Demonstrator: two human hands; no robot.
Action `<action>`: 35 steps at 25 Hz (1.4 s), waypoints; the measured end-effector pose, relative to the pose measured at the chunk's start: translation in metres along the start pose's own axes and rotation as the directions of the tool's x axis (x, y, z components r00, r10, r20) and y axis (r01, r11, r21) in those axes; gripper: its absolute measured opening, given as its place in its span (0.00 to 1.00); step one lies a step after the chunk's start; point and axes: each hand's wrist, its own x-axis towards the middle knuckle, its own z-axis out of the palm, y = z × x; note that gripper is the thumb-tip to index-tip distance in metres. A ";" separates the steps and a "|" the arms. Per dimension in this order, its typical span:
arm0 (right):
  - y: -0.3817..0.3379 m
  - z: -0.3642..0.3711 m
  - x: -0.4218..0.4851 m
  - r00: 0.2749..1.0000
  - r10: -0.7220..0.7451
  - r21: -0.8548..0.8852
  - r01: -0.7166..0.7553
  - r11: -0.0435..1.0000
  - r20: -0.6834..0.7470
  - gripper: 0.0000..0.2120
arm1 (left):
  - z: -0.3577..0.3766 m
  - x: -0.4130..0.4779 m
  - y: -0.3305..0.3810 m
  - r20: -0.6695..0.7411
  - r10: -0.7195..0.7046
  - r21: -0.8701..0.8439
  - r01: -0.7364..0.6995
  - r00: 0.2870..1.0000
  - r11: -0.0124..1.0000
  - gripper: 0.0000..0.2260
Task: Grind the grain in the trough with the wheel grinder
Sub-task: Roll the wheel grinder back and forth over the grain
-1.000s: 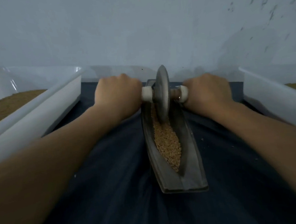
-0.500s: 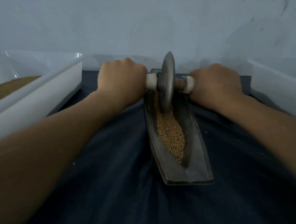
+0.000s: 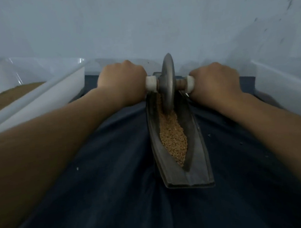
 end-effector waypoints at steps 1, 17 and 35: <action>0.000 0.000 0.007 0.998 0.042 0.017 -0.043 0.999 0.053 0.10 | -0.003 0.011 0.002 0.036 -0.005 -0.017 0.006 0.999 1.000 0.10; 0.008 0.001 -0.009 0.998 -0.040 0.029 0.039 0.999 0.045 0.11 | -0.006 -0.005 0.000 -0.019 0.079 0.023 -0.079 0.997 0.997 0.05; 0.039 0.017 -0.074 0.935 -0.238 0.011 0.250 0.968 -0.262 0.12 | -0.016 -0.065 -0.009 -0.213 0.222 0.082 -0.209 0.952 0.975 0.08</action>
